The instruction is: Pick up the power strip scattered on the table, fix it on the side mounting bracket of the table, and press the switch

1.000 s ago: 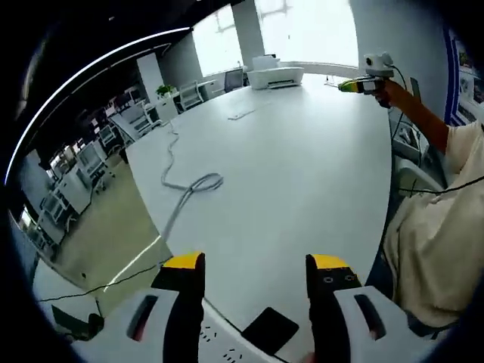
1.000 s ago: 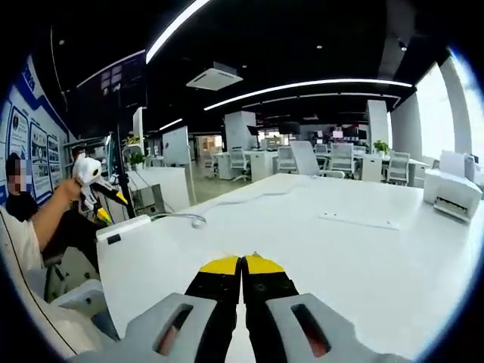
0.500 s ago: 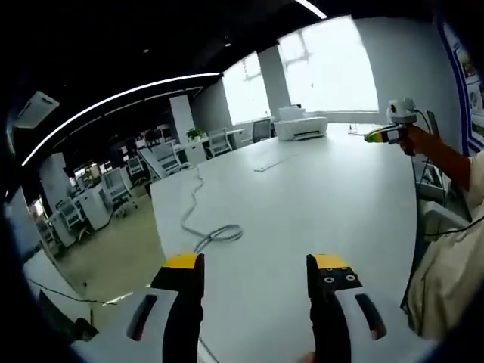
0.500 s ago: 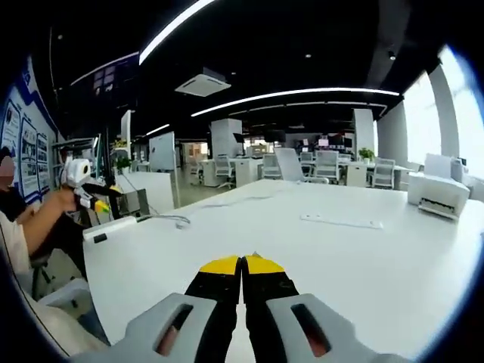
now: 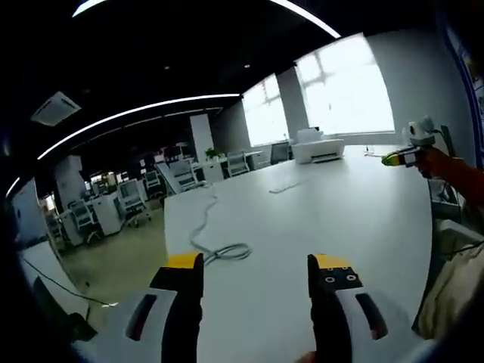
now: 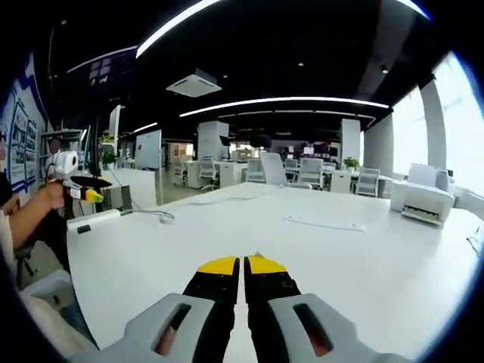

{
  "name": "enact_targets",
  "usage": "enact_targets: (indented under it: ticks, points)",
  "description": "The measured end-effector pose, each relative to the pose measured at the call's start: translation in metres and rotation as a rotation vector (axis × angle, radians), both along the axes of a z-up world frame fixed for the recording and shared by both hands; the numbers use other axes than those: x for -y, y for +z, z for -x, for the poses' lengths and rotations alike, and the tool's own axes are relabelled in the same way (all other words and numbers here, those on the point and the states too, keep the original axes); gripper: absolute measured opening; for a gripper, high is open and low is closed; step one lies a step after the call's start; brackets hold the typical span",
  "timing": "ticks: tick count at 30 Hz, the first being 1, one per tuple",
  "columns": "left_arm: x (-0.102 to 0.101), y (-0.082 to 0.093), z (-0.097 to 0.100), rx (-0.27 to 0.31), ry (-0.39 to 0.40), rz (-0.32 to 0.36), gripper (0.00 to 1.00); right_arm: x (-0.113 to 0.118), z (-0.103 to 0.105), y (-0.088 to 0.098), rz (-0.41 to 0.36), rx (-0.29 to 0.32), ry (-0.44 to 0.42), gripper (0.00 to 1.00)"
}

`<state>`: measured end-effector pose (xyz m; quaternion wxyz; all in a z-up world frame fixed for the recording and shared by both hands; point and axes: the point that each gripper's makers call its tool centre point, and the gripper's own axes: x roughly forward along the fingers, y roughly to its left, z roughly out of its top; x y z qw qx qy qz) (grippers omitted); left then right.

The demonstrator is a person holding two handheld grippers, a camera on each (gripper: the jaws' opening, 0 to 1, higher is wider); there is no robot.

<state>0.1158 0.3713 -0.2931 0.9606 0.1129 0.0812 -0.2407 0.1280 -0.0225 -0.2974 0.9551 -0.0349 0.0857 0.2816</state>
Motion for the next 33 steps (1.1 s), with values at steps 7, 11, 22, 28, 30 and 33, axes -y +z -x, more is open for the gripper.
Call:
enact_targets:
  ticks: [7,11,22,28,30,33]
  points:
    - [-0.002,-0.004,-0.003,0.030,0.055,0.024,0.60,0.008,0.008,-0.004,-0.029,0.023,-0.053,0.01]
    - [-0.002,-0.006,-0.003,0.045,0.067,0.057,0.60,0.011,0.011,-0.006,-0.010,0.052,-0.079,0.05]
    - [0.000,-0.022,-0.001,0.048,0.115,0.072,0.60,0.017,0.020,-0.013,-0.008,0.081,-0.115,0.14]
    - [0.003,-0.023,0.002,0.057,0.130,0.084,0.60,0.019,0.023,-0.016,-0.020,0.083,-0.132,0.19]
    - [0.004,-0.023,0.003,0.069,0.134,0.085,0.59,0.019,0.023,-0.017,-0.032,0.083,-0.135,0.21]
    - [0.004,-0.028,0.004,0.057,0.138,0.081,0.60,0.016,0.024,-0.019,-0.044,0.085,-0.135,0.25]
